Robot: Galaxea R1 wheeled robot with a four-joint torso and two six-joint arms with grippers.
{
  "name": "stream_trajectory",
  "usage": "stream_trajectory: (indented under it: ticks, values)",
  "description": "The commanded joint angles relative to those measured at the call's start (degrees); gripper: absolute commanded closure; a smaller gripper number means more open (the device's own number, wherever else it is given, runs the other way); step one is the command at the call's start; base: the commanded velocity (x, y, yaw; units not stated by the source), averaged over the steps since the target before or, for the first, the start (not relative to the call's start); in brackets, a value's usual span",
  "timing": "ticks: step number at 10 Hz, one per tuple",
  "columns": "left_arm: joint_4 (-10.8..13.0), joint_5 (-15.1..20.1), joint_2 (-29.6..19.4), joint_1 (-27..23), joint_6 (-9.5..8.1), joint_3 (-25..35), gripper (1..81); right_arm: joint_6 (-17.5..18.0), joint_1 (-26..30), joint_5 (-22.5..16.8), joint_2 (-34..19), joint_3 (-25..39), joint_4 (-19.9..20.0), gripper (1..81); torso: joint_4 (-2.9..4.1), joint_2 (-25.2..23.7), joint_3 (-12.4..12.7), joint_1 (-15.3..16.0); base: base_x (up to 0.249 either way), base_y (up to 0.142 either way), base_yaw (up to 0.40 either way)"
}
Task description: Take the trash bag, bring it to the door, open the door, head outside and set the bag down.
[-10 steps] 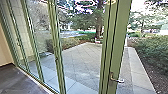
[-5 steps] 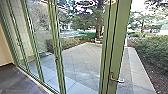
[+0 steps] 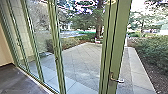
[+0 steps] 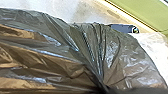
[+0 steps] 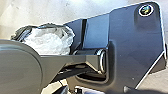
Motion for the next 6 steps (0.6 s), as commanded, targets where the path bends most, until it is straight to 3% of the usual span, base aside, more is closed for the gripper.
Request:
stream_trajectory:
  ticks: [1, 6]
  values:
    - [-0.2, 3.1, -0.4, -3.4, 0.3, 0.3, 81.1, -0.1, 1.8, -0.5, -9.9, 13.3, -0.8, 1.0, 0.0, 0.0, 0.0, 0.1, 0.0, 0.0, 0.0]
    - [-0.2, 3.1, -0.1, -3.5, 0.39, 0.2, 81.1, -0.1, 2.6, 2.2, -21.3, 27.6, -0.8, 1.0, 0.0, 0.0, 0.0, 0.1, 0.0, 0.0, 0.0]
